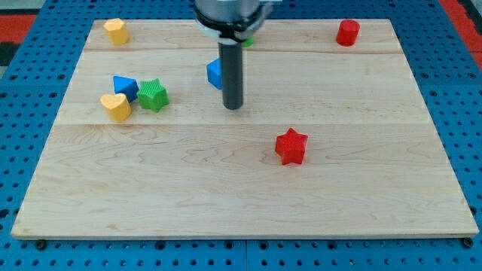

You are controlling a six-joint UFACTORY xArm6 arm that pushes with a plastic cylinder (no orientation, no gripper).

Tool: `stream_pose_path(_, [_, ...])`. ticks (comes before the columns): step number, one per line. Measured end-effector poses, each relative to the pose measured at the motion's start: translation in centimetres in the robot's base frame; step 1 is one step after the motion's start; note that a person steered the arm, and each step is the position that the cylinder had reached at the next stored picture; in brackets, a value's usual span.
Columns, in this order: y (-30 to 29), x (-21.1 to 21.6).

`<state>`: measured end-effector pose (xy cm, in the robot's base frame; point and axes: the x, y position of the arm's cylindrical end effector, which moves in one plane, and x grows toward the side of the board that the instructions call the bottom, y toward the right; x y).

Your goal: Push the green star to the bottom of the blue cube

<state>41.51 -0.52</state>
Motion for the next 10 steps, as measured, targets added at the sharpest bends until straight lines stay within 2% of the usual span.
stream_pose_path(1, [-0.1,3.8])
stream_pose_path(2, [-7.1,6.7])
stream_pose_path(3, [-19.9,6.2])
stream_pose_path(4, [-30.0,2.9])
stream_pose_path(5, [-30.0,2.9])
stream_pose_path(7, [-28.4,-1.7])
stream_pose_path(8, [-25.4,-1.8])
stream_pose_path(10, [-15.4,-1.8])
